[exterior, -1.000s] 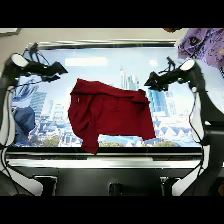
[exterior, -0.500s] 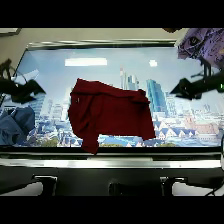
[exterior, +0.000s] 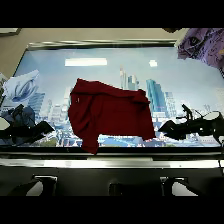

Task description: Fold the clothes and pants, and hang the long-sleeved shirts on hangers.

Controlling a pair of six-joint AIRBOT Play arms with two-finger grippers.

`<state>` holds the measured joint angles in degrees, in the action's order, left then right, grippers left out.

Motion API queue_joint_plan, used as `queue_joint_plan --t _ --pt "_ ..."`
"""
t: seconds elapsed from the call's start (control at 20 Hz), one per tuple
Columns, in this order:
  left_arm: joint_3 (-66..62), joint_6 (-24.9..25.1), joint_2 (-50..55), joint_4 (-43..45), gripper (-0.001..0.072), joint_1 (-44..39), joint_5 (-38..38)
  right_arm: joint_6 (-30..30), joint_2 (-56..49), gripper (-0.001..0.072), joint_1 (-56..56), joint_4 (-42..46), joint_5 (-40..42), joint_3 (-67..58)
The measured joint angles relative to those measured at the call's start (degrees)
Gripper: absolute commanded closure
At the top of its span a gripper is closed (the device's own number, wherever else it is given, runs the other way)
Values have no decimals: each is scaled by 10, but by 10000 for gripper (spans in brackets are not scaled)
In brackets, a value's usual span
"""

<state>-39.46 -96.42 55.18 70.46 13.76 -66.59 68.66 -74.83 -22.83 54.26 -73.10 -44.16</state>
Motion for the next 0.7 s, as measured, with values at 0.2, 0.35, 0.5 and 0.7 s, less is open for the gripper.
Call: queue_joint_plan --t 0.2,0.35,0.5,0.7 --pt "19 -20 -9 -8 107 1 15 -40 -16 166 -1 -52 45 37" --pt "24 -42 -11 -29 79 1 21 -70 -46 172 -1 -110 52 44" --pt "26 -51 -2 -50 43 0 22 -90 -85 389 -1 -155 50 47" --pt "27 -19 43 -106 43 0 23 -113 -115 681 -1 -168 44 49"
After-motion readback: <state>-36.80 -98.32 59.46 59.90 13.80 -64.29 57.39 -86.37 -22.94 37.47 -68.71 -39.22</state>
